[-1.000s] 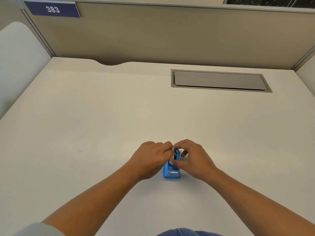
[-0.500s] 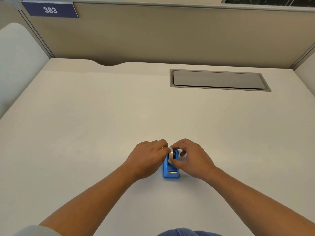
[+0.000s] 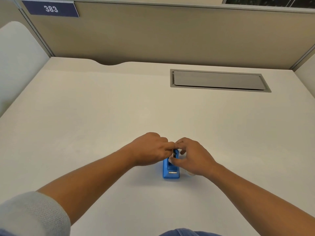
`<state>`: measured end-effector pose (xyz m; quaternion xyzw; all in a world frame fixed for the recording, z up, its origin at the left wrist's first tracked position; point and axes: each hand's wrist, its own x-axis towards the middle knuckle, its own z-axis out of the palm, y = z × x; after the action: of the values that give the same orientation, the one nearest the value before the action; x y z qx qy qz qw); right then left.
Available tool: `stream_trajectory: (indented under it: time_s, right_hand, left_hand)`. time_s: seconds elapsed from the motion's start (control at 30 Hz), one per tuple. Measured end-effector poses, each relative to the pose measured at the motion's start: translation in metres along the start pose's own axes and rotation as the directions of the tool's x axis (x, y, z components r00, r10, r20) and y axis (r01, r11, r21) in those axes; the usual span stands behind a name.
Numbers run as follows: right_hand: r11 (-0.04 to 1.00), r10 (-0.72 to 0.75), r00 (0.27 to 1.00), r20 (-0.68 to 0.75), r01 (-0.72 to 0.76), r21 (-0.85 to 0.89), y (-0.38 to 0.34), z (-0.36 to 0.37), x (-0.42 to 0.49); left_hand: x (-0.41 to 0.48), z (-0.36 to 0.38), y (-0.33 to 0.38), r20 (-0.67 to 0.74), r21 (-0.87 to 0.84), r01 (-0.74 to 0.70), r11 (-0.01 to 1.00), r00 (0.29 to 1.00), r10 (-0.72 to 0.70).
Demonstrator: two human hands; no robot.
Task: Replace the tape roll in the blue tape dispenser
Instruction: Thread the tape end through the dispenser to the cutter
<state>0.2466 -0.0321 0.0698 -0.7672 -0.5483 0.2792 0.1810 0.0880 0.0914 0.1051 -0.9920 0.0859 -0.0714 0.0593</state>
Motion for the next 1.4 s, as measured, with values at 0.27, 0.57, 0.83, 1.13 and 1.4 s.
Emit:
stream_trajectory:
  time_s: [0.27,0.57,0.83,1.13,1.4]
  right_hand:
    - [1.000,-0.008,1.000,-0.009,0.008,-0.005,-0.001,0.000,-0.001]
    - [0.999,-0.007,0.999,-0.031,0.008,0.040,0.000,0.003,-0.005]
    - [1.000,0.018,0.998,-0.063,-0.017,0.019,-0.002,0.006,-0.009]
    - [0.998,-0.051,0.977,-0.205,0.040,-0.054,-0.010,0.005,-0.025]
    - [0.995,-0.011,0.973,-0.230,-0.012,-0.097,-0.019,0.002,-0.018]
  left_hand:
    - [0.011,0.003,0.000,0.083,-0.082,0.072,0.994,0.994,-0.065]
    - [0.007,0.024,0.010,0.207,-0.408,0.538,0.737,0.841,-0.499]
    - [0.004,0.028,0.020,0.268,-0.547,0.663,0.511,0.717,-0.643]
    - [0.002,0.027,0.026,0.186,-0.499,0.647,0.577,0.730,-0.658]
    - [-0.004,0.023,0.033,0.153,-0.492,0.662,0.566,0.705,-0.692]
